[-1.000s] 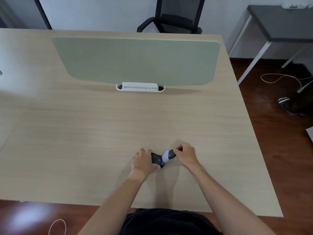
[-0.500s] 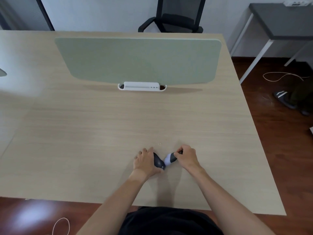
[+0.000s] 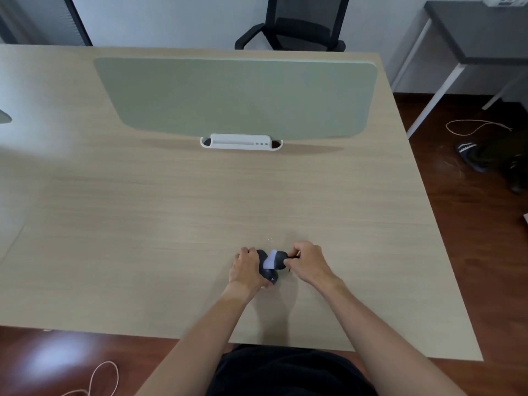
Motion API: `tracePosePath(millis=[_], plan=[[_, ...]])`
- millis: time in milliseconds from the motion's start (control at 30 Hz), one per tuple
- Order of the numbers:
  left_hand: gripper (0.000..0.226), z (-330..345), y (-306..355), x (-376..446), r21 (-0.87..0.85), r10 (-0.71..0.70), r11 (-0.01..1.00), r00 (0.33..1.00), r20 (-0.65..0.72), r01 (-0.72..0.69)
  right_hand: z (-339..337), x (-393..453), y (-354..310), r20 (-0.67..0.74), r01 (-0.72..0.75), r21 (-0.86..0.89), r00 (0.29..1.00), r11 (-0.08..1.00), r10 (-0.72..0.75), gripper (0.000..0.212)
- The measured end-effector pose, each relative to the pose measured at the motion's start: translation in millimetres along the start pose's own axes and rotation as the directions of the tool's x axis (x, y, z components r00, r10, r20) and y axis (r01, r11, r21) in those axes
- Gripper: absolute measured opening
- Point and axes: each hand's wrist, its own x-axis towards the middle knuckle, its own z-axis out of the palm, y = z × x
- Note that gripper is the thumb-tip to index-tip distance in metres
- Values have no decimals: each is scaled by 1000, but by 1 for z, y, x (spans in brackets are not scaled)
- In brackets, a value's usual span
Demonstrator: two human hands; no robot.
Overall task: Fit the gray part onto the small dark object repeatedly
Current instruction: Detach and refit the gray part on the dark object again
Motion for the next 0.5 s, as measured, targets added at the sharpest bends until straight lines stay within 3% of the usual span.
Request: tracePosePath(millis=[100, 267, 400, 500], plan=[[77, -2, 0, 1, 14, 20, 1000, 1000, -6, -19, -11, 7, -2, -37, -23, -27, 999, 999, 22, 6], [68, -4, -3, 4, -19, 61, 998, 998, 13, -60, 3, 8, -12, -156, -9, 91, 987, 996, 23, 6], [72, -5, -5, 7, -46, 81, 996, 997, 21, -80, 12, 8, -7, -104, -6, 33, 995, 999, 10, 2], [95, -6, -4, 10, -77, 90, 993, 995, 33, -87, -2, 13, -5, 7, -44, -92, 999, 995, 44, 7]])
